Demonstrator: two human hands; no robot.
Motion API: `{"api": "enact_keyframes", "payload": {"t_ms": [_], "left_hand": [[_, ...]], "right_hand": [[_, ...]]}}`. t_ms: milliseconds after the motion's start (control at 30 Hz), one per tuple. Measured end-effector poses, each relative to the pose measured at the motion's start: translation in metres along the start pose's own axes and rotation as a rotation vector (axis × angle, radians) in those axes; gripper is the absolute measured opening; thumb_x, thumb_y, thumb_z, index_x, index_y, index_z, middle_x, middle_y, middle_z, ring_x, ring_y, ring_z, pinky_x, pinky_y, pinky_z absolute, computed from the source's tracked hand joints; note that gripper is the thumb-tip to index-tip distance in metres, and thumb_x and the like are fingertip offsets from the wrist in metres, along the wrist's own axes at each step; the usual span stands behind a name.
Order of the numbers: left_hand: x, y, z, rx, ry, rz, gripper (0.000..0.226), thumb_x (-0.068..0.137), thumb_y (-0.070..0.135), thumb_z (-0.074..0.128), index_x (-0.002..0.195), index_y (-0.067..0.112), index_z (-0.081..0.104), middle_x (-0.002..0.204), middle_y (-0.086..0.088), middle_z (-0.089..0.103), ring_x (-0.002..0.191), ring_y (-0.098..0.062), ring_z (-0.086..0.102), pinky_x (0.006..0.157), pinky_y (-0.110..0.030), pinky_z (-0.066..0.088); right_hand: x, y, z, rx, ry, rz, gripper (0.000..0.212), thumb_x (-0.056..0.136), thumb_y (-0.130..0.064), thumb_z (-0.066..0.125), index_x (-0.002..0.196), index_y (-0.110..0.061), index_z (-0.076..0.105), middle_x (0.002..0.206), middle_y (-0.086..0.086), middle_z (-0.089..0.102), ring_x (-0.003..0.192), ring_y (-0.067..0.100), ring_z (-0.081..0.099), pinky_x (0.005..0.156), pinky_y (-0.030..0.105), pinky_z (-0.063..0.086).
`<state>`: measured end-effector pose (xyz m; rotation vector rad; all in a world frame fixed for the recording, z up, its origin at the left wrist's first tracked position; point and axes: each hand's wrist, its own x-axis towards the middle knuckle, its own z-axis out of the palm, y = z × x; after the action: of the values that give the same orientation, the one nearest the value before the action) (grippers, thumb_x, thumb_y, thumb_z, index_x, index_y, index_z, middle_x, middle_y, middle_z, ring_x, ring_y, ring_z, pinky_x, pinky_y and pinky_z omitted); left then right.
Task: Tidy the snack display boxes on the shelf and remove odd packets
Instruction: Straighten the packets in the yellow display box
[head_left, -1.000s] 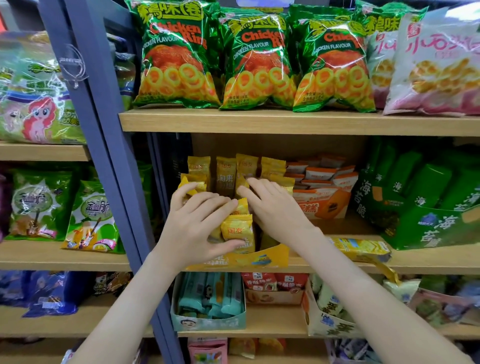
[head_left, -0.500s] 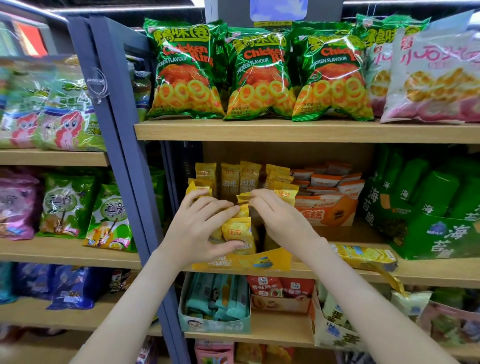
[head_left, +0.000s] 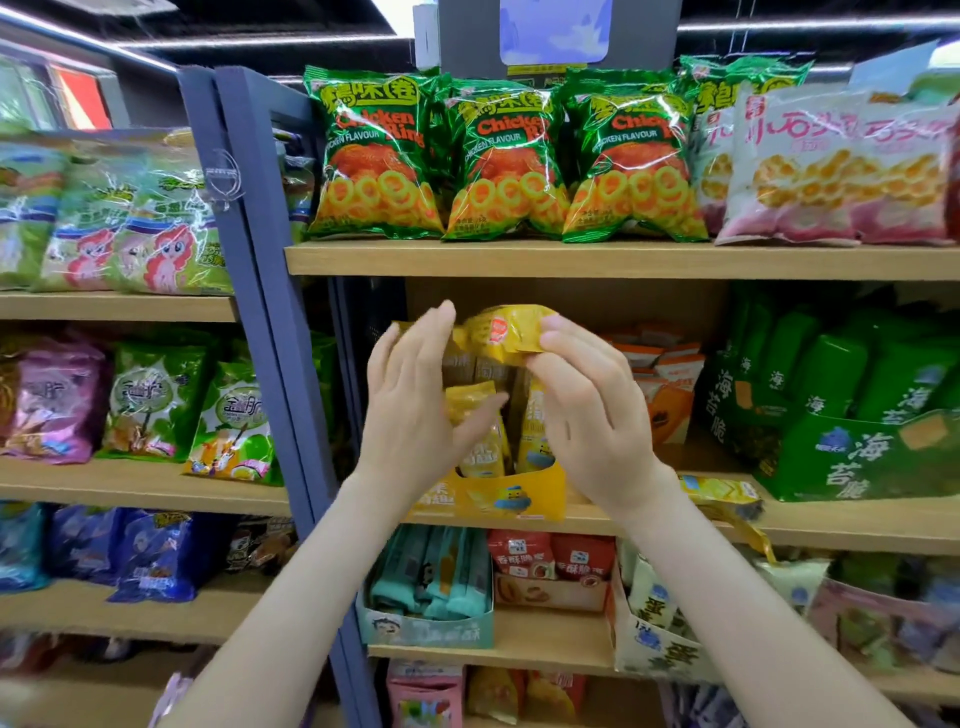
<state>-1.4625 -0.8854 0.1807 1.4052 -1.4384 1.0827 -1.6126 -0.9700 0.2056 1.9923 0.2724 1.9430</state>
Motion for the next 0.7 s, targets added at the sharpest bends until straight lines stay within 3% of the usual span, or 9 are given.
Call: {"api": "enact_keyframes", "payload": {"t_ms": [133, 233, 367, 500, 600, 700], "left_hand": [[0.012, 0.028, -0.010, -0.087, 0.260, 0.034, 0.049, 0.097, 0.033, 0.055, 0.131, 0.009, 0.029, 0.137, -0.025, 0.047, 0.129, -0.034, 0.047, 0.112, -0.056, 0.029], [-0.003, 0.025, -0.030, -0.187, 0.290, 0.049, 0.044, 0.092, 0.023, 0.061, 0.125, 0.011, 0.034, 0.128, -0.014, 0.051, 0.112, -0.033, 0.056, 0.102, -0.055, 0.041], [-0.056, 0.014, -0.067, -0.235, 0.138, -0.032, 0.047, 0.088, 0.022, 0.065, 0.123, 0.012, 0.036, 0.117, -0.010, 0.045, 0.099, -0.032, 0.053, 0.082, -0.048, 0.050], [-0.129, 0.013, -0.095, -0.279, -0.026, -0.111, 0.040, 0.092, 0.022, 0.058, 0.123, 0.011, 0.036, 0.115, -0.010, 0.043, 0.097, -0.033, 0.053, 0.080, -0.049, 0.050], [-0.180, 0.014, -0.113, -0.312, -0.170, -0.190, 0.032, 0.099, 0.028, 0.048, 0.122, 0.009, 0.037, 0.113, -0.011, 0.045, 0.096, -0.031, 0.052, 0.082, -0.046, 0.049], [-0.221, 0.024, -0.134, -0.333, -0.392, -0.383, 0.039, 0.088, 0.018, 0.058, 0.122, 0.013, 0.040, 0.110, -0.020, 0.056, 0.100, -0.027, 0.050, 0.087, -0.039, 0.044]], "right_hand": [[0.023, -0.037, -0.018, 0.092, 0.033, -0.042, 0.013, 0.099, -0.002, 0.051, 0.111, -0.003, 0.050, 0.114, 0.013, 0.048, 0.112, 0.029, 0.055, 0.103, 0.031, 0.047], [0.030, -0.066, -0.023, 0.134, 0.013, 0.002, 0.013, 0.099, 0.000, 0.049, 0.111, -0.005, 0.049, 0.113, 0.012, 0.047, 0.112, 0.028, 0.054, 0.104, 0.029, 0.045], [0.013, -0.115, -0.019, 0.198, -0.099, 0.136, 0.019, 0.094, 0.003, 0.048, 0.111, -0.007, 0.048, 0.114, 0.011, 0.045, 0.112, 0.027, 0.053, 0.105, 0.029, 0.044], [-0.026, -0.164, -0.020, 0.249, -0.263, 0.181, 0.026, 0.088, 0.004, 0.056, 0.112, -0.006, 0.049, 0.117, 0.011, 0.046, 0.111, 0.029, 0.053, 0.100, 0.034, 0.047], [-0.052, -0.198, -0.026, 0.315, -0.388, 0.251, 0.012, 0.101, -0.008, 0.043, 0.112, -0.007, 0.049, 0.117, 0.009, 0.048, 0.108, 0.028, 0.053, 0.099, 0.032, 0.045], [-0.072, -0.224, -0.035, 0.450, -0.526, 0.578, 0.013, 0.099, -0.008, 0.046, 0.110, -0.015, 0.049, 0.105, 0.002, 0.055, 0.097, 0.017, 0.054, 0.090, 0.026, 0.046]]}}
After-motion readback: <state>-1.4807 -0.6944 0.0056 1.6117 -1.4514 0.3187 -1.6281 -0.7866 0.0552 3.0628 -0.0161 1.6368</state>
